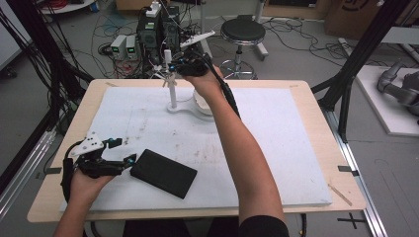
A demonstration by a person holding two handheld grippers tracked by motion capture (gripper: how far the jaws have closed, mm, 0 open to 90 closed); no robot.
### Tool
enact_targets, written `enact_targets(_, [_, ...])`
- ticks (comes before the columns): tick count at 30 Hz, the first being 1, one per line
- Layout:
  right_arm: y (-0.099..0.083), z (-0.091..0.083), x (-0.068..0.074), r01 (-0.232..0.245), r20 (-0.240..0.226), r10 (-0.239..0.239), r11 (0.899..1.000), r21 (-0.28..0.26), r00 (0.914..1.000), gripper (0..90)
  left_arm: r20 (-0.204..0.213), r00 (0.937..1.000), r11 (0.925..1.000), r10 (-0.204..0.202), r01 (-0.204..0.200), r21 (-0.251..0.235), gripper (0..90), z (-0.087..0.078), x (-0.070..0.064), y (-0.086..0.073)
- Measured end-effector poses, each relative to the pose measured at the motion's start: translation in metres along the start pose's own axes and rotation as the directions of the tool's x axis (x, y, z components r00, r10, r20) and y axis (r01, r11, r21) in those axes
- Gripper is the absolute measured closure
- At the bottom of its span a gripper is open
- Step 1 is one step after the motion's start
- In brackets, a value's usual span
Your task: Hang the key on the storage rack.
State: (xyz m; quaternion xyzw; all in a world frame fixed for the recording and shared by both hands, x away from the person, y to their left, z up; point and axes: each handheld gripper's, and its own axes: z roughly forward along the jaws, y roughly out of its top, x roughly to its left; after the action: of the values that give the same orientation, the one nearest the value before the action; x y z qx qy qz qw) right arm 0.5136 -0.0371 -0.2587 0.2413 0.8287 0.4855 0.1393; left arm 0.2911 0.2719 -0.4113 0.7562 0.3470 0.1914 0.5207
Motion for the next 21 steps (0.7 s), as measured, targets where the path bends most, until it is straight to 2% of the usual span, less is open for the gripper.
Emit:
enact_targets(1, [-0.001, -0.009, 0.001, 0.015, 0.01, -0.015, 1.0, -0.002, 0.9998, 71.1, 0.002, 1.0, 1.0, 0.001, -0.001, 0.003, 15.5, 0.0, 0.0, 0.0])
enact_targets(2, [-0.001, -0.009, 0.001, 0.015, 0.01, -0.015, 1.0, -0.002, 0.9998, 71.1, 0.003, 1.0, 1.0, 0.005, -0.005, 0.005, 15.5, 0.0, 0.0, 0.0])
enact_targets(3, [-0.001, -0.014, 0.0, 0.023, 0.029, -0.023, 1.0, -0.001, 0.9993, 66.7, 0.004, 1.0, 1.0, 0.004, -0.004, 0.007, 15.5, 0.0, -0.001, 0.0])
enact_targets(4, [-0.002, -0.027, -0.001, 0.011, 0.037, -0.011, 1.0, -0.011, 0.9993, 64.3, 0.011, 0.9999, 0.9999, 0.007, -0.007, 0.013, 15.5, 0.0, -0.002, -0.001])
enact_targets(5, [-0.002, -0.027, -0.001, 0.011, 0.037, -0.011, 1.0, -0.011, 0.9993, 64.3, 0.011, 0.9999, 0.9999, 0.007, -0.007, 0.013, 15.6, 0.0, -0.002, -0.001])
enact_targets(9, [-0.008, -0.056, -0.001, 0.018, 0.063, -0.016, 1.0, -0.02, 0.9979, 55.1, 0.011, 0.9999, 0.9994, 0.009, -0.01, 0.034, 15.5, -0.001, -0.004, -0.004])
enact_targets(10, [-0.015, -0.073, 0.001, 0.022, 0.077, -0.02, 0.999, -0.028, 0.9968, 48.5, 0.009, 0.9999, 0.9994, 0.009, -0.009, 0.032, 15.6, -0.001, -0.004, -0.004])
enact_targets(11, [-0.015, -0.073, 0.001, 0.022, 0.077, -0.02, 0.999, -0.028, 0.9968, 48.5, 0.007, 0.9999, 0.9995, 0.007, -0.007, 0.031, 15.6, -0.001, -0.005, -0.003])
enact_targets(15, [-0.039, -0.107, 0.001, 0.012, 0.091, -0.008, 0.999, -0.047, 0.9959, 41.3, 0.012, 0.9999, 0.9996, 0.008, -0.008, 0.026, 15.5, 0.0, -0.008, -0.002])
enact_targets(16, [-0.055, -0.123, 0.001, 0.01, 0.099, -0.004, 0.999, -0.054, 0.9951, 39.7, 0.014, 0.9999, 0.9996, 0.007, -0.008, 0.028, 15.5, 0.001, -0.009, -0.002])
enact_targets(17, [-0.055, -0.123, 0.001, 0.01, 0.099, -0.004, 0.999, -0.054, 0.9951, 39.7, 0.014, 0.9999, 0.9995, 0.007, -0.008, 0.03, 15.5, 0.002, -0.009, -0.002])
enact_targets(20, [-0.076, -0.146, 0.003, -0.02, 0.102, 0.026, 0.998, -0.055, 0.9945, 38.1, 0.02, 0.9998, 0.9996, 0.008, -0.008, 0.028, 15.5, 0.004, -0.01, -0.001])
enact_targets(21, [-0.084, -0.153, 0.004, -0.021, 0.105, 0.029, 0.997, -0.073, 0.9941, 38.1, 0.02, 0.9998, 0.9997, 0.007, -0.007, 0.025, 15.5, 0.005, -0.011, -0.001])
